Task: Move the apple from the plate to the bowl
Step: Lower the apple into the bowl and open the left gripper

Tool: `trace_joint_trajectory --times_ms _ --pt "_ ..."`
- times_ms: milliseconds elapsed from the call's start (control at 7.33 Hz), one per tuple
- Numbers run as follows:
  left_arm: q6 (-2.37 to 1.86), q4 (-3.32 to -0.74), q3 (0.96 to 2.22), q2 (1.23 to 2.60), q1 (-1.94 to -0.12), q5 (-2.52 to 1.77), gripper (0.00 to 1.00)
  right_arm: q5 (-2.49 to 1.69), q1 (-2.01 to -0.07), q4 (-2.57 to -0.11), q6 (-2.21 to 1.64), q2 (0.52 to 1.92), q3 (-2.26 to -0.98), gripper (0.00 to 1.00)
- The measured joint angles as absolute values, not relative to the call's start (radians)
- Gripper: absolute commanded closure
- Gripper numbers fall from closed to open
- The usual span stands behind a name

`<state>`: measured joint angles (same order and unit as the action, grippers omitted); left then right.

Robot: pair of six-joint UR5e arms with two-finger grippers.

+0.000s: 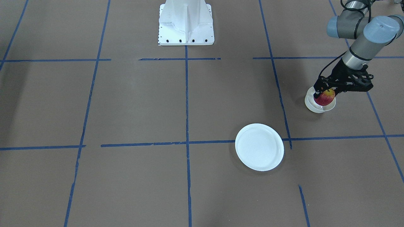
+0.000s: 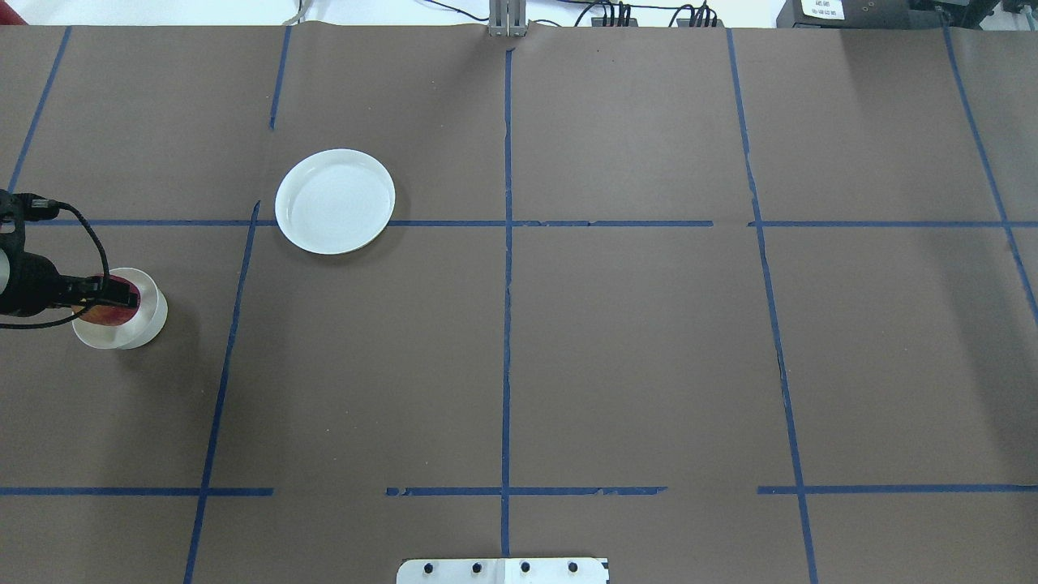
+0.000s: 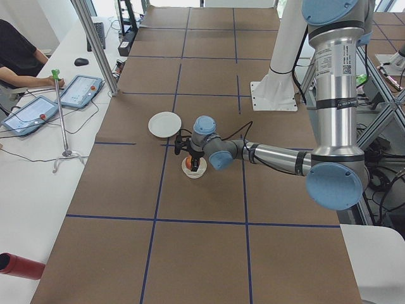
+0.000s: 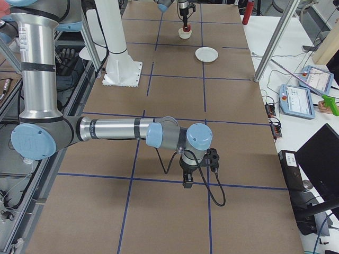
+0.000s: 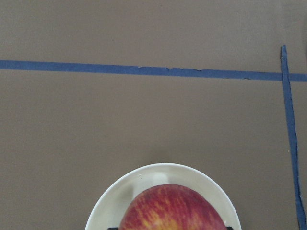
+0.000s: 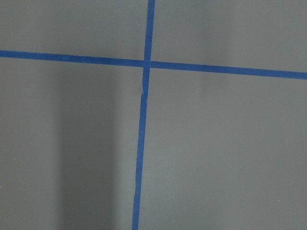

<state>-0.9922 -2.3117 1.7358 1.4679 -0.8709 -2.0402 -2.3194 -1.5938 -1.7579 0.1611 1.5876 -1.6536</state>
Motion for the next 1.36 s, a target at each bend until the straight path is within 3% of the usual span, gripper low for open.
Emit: trace_joint_trajectory --times_ms 136,955,1364 --pt "-0.992 -2.311 1.734 1.468 -0.866 -2.041 0.0 -2.319 -1.594 -1.758 0.161 1.588 -1.654 0.0" --pt "-0.974 -2.304 1.763 1.462 -0.874 -2.064 0.0 -2.319 -1.594 -1.758 0.161 1.588 -1.654 0.0" --pt "-0.758 -2.087 1.825 1.515 -0.994 -2.161 0.0 -2.319 -1.594 -1.758 0.161 1.588 -1.654 0.0"
